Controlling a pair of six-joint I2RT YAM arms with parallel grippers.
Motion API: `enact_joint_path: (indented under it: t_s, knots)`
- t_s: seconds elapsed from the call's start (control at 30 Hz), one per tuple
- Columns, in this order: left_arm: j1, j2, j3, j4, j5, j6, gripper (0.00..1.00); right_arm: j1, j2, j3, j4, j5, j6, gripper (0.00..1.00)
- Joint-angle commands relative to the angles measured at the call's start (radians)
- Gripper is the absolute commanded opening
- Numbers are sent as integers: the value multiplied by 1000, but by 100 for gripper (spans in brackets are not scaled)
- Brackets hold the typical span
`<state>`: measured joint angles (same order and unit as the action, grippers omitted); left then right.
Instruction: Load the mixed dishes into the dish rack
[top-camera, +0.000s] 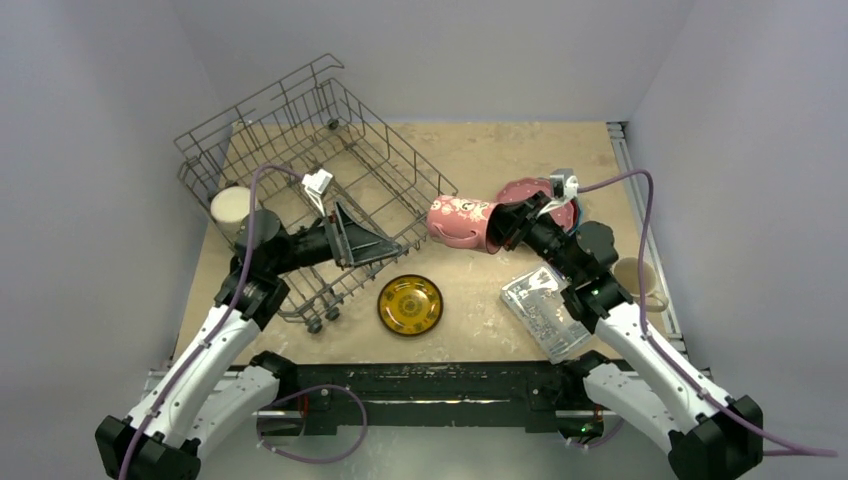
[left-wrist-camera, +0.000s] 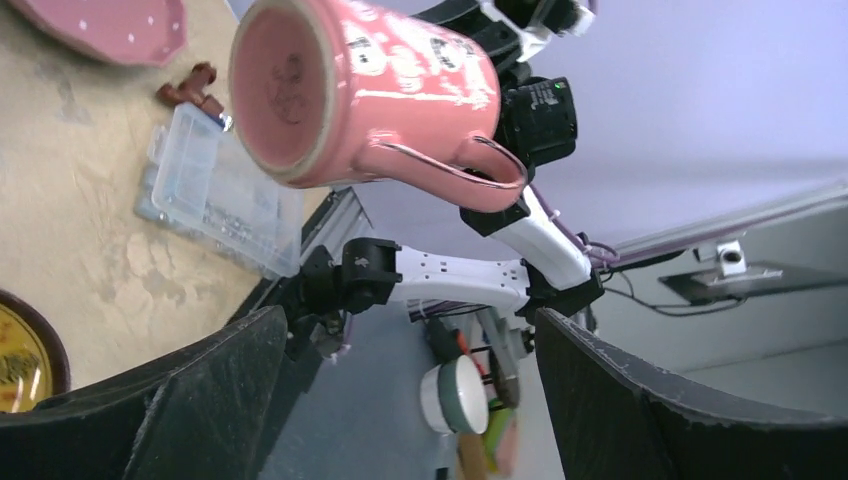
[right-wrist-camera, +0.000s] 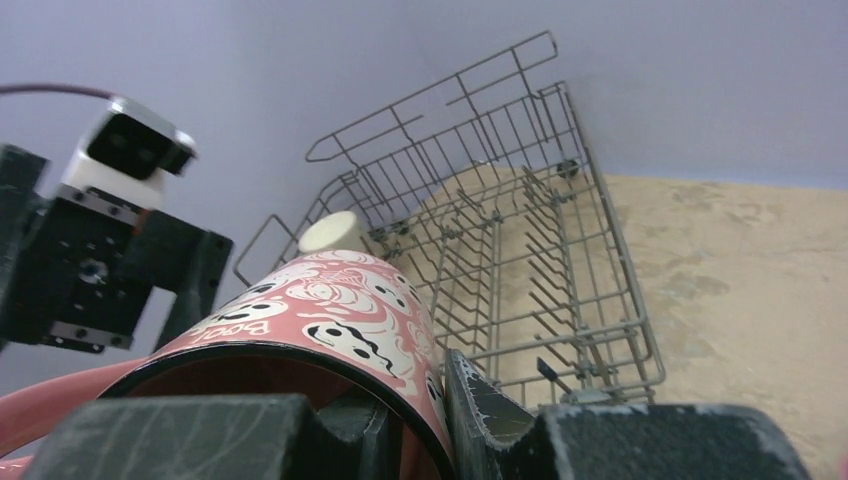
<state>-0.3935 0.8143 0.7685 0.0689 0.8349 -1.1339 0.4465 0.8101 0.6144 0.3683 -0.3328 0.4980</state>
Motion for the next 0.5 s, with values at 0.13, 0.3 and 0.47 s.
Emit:
enact_joint_path:
  t_s: [0.13,0.3,0.47]
  knots:
    - [-110,-11,-124,209,-171,-446,95,167,103,47,400,47,2,0]
    - [-231,52,-87,245,-205,-502,87,266,171,73,458,108,-23,0]
    - [-318,65,-94,330,-277,-540,74,298,215,90,473,103,-35,0]
